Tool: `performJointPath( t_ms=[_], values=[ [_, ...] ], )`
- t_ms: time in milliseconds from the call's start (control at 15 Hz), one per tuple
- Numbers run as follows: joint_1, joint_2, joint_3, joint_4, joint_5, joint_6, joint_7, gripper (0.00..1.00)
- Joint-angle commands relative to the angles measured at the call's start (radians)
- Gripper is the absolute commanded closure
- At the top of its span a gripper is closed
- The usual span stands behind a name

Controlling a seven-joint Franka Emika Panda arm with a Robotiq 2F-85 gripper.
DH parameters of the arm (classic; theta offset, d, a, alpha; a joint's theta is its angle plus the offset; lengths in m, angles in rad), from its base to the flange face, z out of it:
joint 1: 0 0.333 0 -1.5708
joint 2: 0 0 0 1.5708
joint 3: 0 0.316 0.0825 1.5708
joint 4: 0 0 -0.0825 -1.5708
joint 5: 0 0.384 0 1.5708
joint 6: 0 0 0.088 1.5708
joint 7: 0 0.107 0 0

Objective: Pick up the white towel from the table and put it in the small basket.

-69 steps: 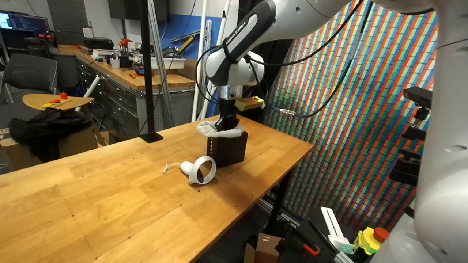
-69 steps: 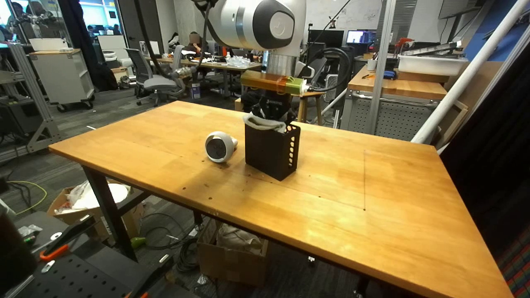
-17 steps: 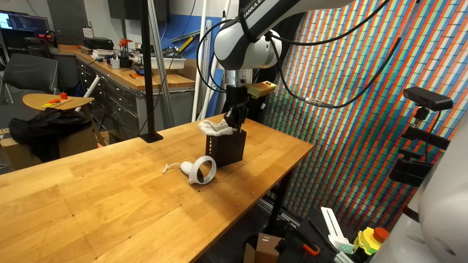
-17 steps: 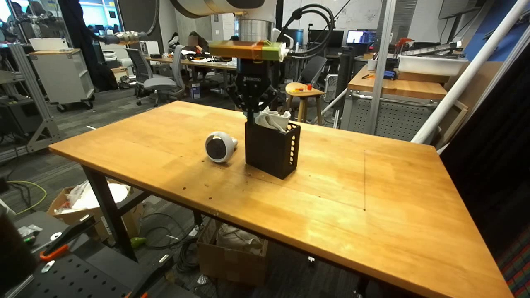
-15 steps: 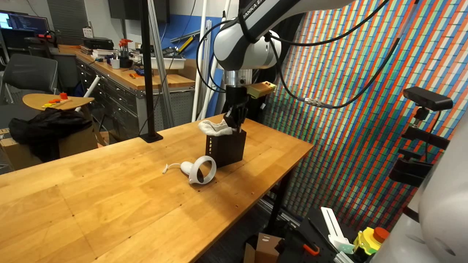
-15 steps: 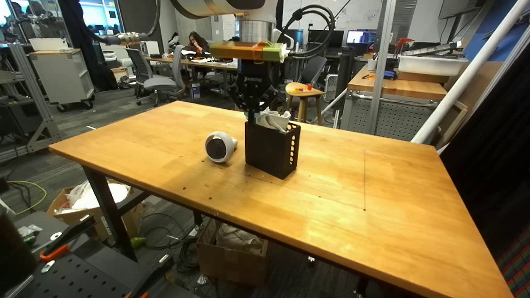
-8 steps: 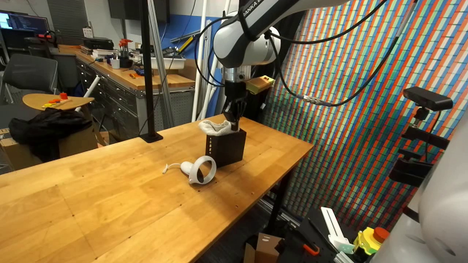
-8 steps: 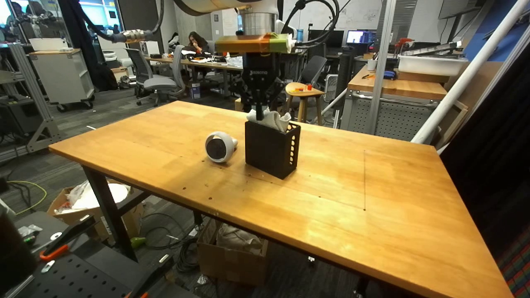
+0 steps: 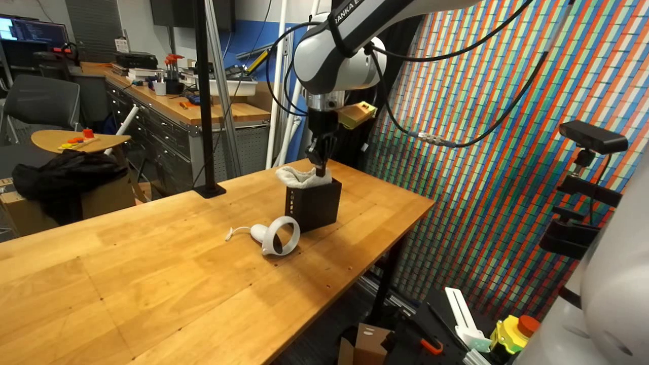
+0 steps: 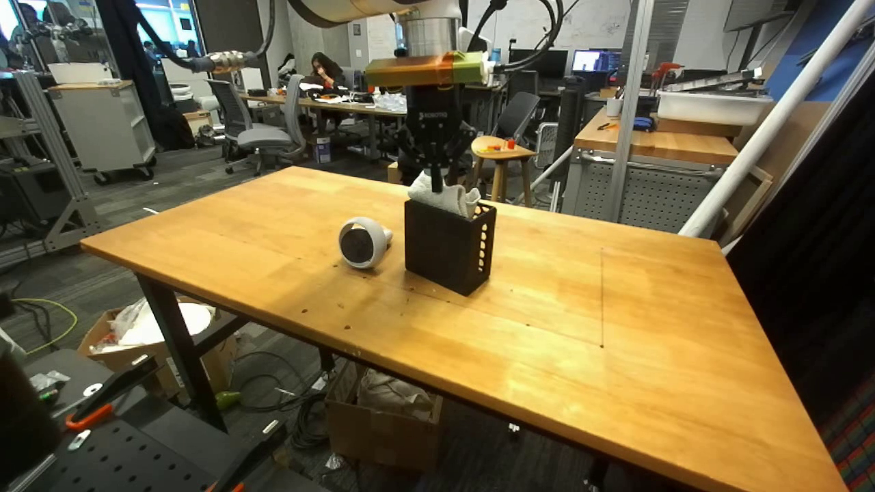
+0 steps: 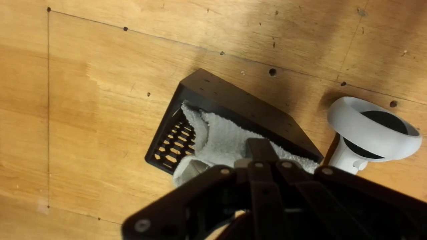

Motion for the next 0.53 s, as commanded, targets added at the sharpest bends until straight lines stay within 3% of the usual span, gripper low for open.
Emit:
performJointPath(
  t_ms=[0,467],
  values=[
    [0.005,0.031,-0.001,0.02,0.021,0.032,-0.025,1.0],
    [0.001,0.07,0.003,0.029,0.028,0.054,-0.024,1.0]
  ],
)
